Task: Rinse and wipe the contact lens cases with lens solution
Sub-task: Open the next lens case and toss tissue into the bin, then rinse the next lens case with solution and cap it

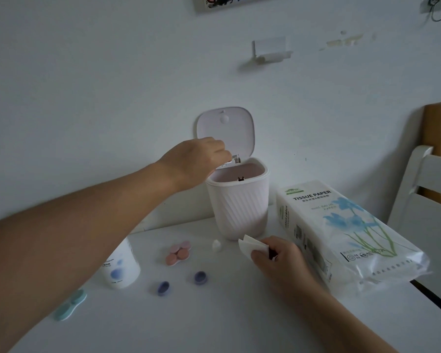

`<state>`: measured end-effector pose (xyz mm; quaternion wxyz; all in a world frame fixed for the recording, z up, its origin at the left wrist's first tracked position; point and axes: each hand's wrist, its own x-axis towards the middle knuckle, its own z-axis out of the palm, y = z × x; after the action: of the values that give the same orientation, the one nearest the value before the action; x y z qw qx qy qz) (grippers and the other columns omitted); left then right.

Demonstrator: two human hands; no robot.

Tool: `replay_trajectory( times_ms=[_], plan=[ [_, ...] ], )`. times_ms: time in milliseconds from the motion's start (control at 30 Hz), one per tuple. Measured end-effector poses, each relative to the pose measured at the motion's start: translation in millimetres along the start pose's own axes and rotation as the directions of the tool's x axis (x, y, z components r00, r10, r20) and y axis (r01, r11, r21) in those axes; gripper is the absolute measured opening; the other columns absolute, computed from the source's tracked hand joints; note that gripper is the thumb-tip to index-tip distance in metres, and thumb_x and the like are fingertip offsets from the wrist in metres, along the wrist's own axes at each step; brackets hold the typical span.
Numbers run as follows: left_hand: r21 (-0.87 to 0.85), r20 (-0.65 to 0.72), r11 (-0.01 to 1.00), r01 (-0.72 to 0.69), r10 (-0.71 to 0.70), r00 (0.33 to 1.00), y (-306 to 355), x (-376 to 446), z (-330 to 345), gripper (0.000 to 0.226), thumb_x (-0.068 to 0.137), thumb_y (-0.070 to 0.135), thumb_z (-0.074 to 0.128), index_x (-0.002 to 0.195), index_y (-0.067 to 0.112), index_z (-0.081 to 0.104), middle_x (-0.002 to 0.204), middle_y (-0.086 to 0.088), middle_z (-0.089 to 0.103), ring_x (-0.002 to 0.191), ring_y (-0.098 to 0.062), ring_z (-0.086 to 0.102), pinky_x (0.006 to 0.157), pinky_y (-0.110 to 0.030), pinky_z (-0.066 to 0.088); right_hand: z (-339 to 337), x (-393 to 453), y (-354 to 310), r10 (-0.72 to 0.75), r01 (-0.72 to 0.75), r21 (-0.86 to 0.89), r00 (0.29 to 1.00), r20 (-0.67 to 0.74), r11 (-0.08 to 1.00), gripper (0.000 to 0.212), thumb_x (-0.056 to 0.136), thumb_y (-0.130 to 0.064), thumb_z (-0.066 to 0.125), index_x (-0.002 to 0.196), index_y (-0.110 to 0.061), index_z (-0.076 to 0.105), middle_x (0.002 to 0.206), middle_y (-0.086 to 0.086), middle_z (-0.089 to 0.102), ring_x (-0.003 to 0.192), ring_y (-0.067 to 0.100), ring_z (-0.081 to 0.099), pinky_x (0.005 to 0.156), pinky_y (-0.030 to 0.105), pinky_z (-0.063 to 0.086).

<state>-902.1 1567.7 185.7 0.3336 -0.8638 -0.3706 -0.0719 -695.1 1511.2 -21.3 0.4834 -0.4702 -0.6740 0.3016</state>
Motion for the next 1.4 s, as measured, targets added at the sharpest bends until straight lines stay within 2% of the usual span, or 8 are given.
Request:
replay_trajectory(
  times_ms=[400,567,733,933,1067,1233,1300,1400],
  plan=[
    [0.066,0.065,0.997,-0.05,0.046,0.997,4.1,3.5,-1.5,0.032,0.09,-0.009,0.046,0.109,0.007,0.067,0.097,-0.013,0.061,0.089,-0.033,0.056,0.066,-0.045,0.049,0.5,0.6,0.6,0.03,-0.03,-0.011,1.0,-0.008,0.999,0.021,0.081,-0.018,0.066,0.068,-0.035,0.064,0.055,-0.011,0.051,0.049,0.0,0.04,0.048,0.017,0.032],
    [-0.159,-0.01,0.974,0.159,-0.163,0.987,5.3,2.4,3.5,0.018,0.094,0.009,0.056,0.107,0.013,0.068,0.102,-0.006,0.061,0.094,-0.028,0.059,0.072,-0.046,0.05,0.0,0.0,-1.1,0.038,-0.038,-0.009,0.999,-0.005,0.999,0.014,0.08,-0.019,0.063,0.07,-0.028,0.062,0.055,-0.012,0.048,0.049,0.0,0.038,0.047,0.017,0.031],
    [-0.56,-0.101,0.731,0.389,-0.527,0.844,13.2,-9.7,9.9,0.016,0.084,0.027,0.078,0.094,0.018,0.069,0.087,0.004,0.062,0.071,-0.015,0.058,0.069,-0.035,0.05,-3.2,-1.7,-6.9,0.066,-0.066,0.0,0.998,0.001,0.998,0.01,0.083,-0.016,0.065,0.074,-0.018,0.068,0.057,-0.011,0.051,0.05,0.0,0.04,0.048,0.015,0.032],
    [-0.795,-0.053,0.426,0.433,-0.758,0.65,40.6,-57.1,10.9,0.017,0.08,0.037,0.082,0.082,0.024,0.071,0.066,0.021,0.064,0.057,0.001,0.054,0.057,-0.008,0.039,-5.4,-4.5,-15.3,0.072,-0.072,-0.024,0.997,-0.016,0.997,0.01,0.086,-0.013,0.064,0.082,-0.006,0.07,0.06,-0.005,0.05,0.053,0.005,0.04,0.05,0.021,0.032],
    [-0.897,0.108,0.168,0.41,-0.814,0.571,67.9,-109.5,9.2,0.02,0.077,0.046,0.077,0.081,0.027,0.074,0.072,0.007,0.072,0.062,-0.005,0.062,0.058,-0.017,0.047,-6.6,-6.9,-22.1,0.069,-0.07,-0.048,0.997,-0.022,0.996,0.01,0.086,-0.014,0.064,0.08,-0.008,0.07,0.058,-0.006,0.05,0.05,0.003,0.039,0.047,0.018,0.032],
    [-0.919,0.336,-0.147,0.367,-0.777,0.532,91.6,-164.6,20.3,0.012,0.079,0.01,0.082,0.085,0.015,0.073,0.071,-0.006,0.076,0.056,-0.012,0.067,0.056,-0.018,0.052,-8.5,-7.1,-25.7,0.086,-0.088,-0.041,0.995,-0.054,0.995,0.01,0.086,-0.02,0.067,0.079,-0.014,0.072,0.056,-0.004,0.054,0.05,0.005,0.044,0.052,0.023,0.038],
    [-0.903,0.414,-0.254,0.347,-0.732,0.541,92.6,-179.1,23.5,0.015,0.072,0.019,0.08,0.084,0.015,0.073,0.074,-0.009,0.077,0.058,-0.016,0.066,0.06,-0.022,0.053,-10.3,-5.3,-27.7,0.085,-0.088,-0.036,0.994,-0.072,0.995,0.016,0.085,-0.025,0.068,0.079,-0.01,0.07,0.054,-0.002,0.051,0.049,0.008,0.043,0.051,0.028,0.037],
    [-0.868,0.496,-0.399,0.295,-0.678,0.542,90.4,-195.3,31.1,0.027,0.061,0.028,0.081,0.082,0.014,0.073,0.076,-0.013,0.074,0.061,-0.022,0.062,0.063,-0.027,0.055,-10.5,0.0,-40.6,0.049,-0.05,-0.022,0.997,-0.062,0.998,0.018,0.079,-0.035,0.068,0.081,-0.018,0.072,0.051,0.0,0.056,0.045,0.002,0.045,0.044,0.018,0.036]
  ],
)
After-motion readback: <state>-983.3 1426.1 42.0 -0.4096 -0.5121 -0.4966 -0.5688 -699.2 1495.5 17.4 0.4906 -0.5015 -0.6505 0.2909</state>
